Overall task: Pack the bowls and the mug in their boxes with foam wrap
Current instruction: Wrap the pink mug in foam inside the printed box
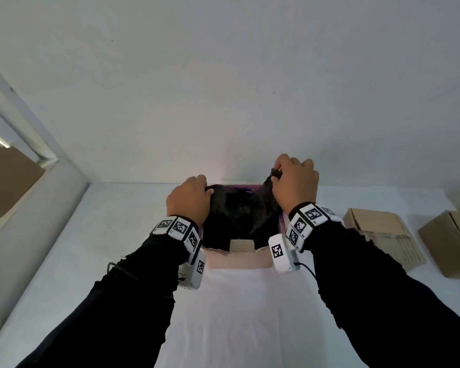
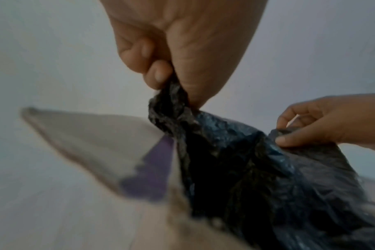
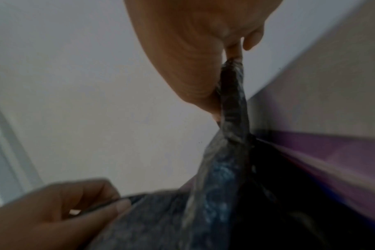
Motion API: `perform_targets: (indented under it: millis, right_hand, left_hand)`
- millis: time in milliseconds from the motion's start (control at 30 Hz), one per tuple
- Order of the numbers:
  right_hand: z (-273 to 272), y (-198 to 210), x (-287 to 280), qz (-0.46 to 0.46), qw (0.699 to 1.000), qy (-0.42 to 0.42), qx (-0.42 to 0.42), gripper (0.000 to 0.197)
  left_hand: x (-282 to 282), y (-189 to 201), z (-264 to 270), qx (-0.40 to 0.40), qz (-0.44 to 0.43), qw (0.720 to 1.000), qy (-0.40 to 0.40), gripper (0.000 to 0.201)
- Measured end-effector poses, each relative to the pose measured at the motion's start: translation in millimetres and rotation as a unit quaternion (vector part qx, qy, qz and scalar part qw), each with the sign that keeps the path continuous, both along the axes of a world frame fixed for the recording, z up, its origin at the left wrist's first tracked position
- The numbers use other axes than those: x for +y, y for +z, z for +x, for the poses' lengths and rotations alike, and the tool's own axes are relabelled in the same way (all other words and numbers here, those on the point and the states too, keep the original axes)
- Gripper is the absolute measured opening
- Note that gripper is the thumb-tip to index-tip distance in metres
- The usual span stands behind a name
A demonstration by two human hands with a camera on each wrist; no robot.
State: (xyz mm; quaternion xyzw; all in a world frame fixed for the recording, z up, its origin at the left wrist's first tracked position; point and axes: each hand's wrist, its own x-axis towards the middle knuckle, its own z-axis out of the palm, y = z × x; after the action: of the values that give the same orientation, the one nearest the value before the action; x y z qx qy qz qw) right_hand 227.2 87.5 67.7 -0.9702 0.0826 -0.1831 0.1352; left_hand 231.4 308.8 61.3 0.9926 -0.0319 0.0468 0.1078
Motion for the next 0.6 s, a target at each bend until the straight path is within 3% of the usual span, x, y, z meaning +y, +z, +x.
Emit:
perform_targets:
  millis: [133, 233, 333, 467, 600]
  right_hand:
    - [-7.8, -5.8, 11.9, 0.097, 0.982, 0.107, -0.121, 0.017]
    - [-10.6, -14.1, 19.5, 0.147, 0.970, 0.138, -0.134, 0.017]
    - [-11.5, -25.4, 22.1, 0.154, 0.972, 0.163, -0.073, 0.010]
    - [-15.4, -36.4, 22.6, 0.081, 0.978, 0.180, 0.071, 0.028]
    - [-16.3, -42.9, 22.3, -0.118, 0.968, 0.193, 0.106, 0.038]
  left_hand:
    - [-11.1, -9.0, -5.9, -0.060, -0.137, 0.988, -0.042, 0.012]
    - [-17.8, -18.6, -5.5, -0.045, -0.108, 0.991, -0.070, 0.012]
    - [-21.7, -26.8, -4.3, -0.049, -0.037, 0.993, -0.103, 0.022]
    - [-23.8, -29.7, -5.4, -0.074, 0.130, 0.984, -0.099, 0.034]
    - [-17.2, -29.2, -2.2, -0.055, 0.200, 0.974, -0.090, 0.042]
